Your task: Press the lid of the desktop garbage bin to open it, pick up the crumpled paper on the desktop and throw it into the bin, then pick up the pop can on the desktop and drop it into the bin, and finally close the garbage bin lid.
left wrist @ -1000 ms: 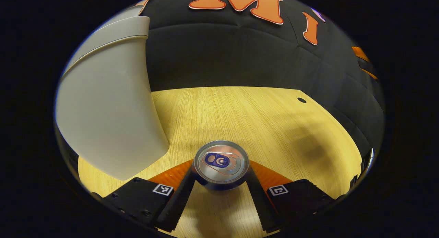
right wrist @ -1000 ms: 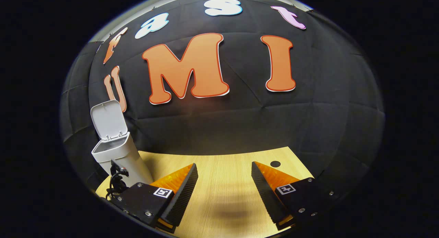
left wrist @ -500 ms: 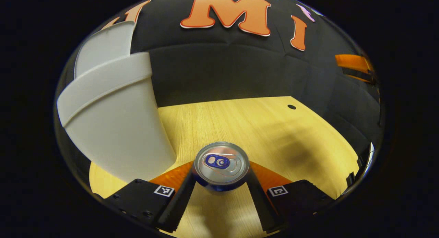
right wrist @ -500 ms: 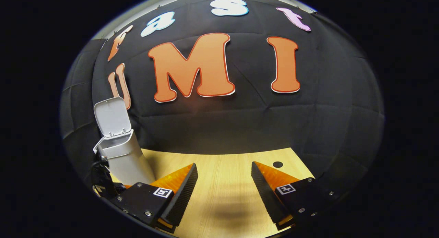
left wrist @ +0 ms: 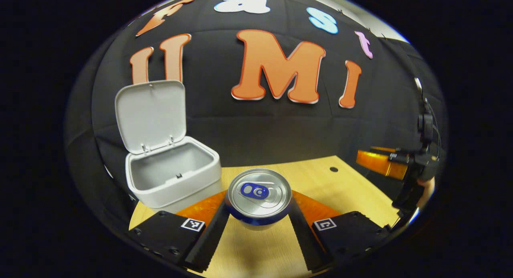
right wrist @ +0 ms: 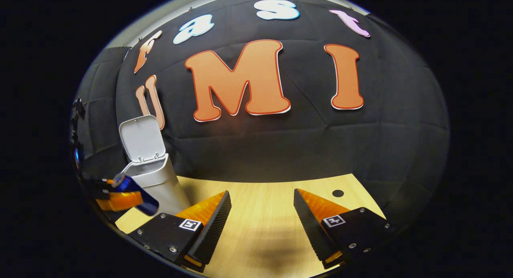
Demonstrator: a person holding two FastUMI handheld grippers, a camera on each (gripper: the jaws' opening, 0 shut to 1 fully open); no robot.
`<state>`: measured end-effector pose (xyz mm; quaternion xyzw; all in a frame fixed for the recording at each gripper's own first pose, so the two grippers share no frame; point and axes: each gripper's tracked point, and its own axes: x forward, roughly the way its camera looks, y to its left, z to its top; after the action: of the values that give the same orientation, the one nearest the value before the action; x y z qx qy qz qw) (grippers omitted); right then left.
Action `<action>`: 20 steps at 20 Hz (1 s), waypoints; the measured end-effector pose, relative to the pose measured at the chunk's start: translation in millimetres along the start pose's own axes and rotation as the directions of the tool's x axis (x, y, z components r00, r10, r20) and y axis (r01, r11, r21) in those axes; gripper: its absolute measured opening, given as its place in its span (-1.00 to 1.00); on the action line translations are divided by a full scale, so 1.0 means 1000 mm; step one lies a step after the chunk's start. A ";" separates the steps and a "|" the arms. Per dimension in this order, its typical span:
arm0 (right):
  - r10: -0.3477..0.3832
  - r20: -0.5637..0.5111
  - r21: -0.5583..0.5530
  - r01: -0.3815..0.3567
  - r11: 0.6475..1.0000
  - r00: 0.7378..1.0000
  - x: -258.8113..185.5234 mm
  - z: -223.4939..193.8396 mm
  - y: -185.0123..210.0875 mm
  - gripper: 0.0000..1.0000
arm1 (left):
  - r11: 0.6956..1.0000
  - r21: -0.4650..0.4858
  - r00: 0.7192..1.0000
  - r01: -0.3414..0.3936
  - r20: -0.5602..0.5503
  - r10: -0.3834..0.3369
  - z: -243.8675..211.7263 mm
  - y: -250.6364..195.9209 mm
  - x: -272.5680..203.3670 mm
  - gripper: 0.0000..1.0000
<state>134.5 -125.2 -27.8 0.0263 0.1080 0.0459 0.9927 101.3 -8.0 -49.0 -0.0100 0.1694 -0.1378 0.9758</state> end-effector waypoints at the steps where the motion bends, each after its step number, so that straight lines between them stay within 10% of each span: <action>1: 0.005 0.003 0.004 -0.005 1.000 1.000 0.001 0.001 0.003 0.89 | 1.000 -0.013 0.999 -0.016 0.031 0.017 0.018 0.012 -0.005 0.66; 9: -0.008 0.035 0.025 0.007 1.000 0.999 -0.008 0.008 0.007 0.89 | 0.978 -0.018 0.959 -0.209 0.190 0.209 0.108 0.124 0.011 0.63; 20: -0.043 0.009 0.034 0.043 0.998 0.999 -0.019 -0.008 -0.003 0.89 | 0.960 -0.042 0.959 -0.277 0.049 0.278 0.070 0.197 0.096 0.65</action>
<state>114.7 -129.6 -31.9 0.0412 0.1044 0.0227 0.9934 263.6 153.3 -27.9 -0.0070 0.1449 0.0037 0.9894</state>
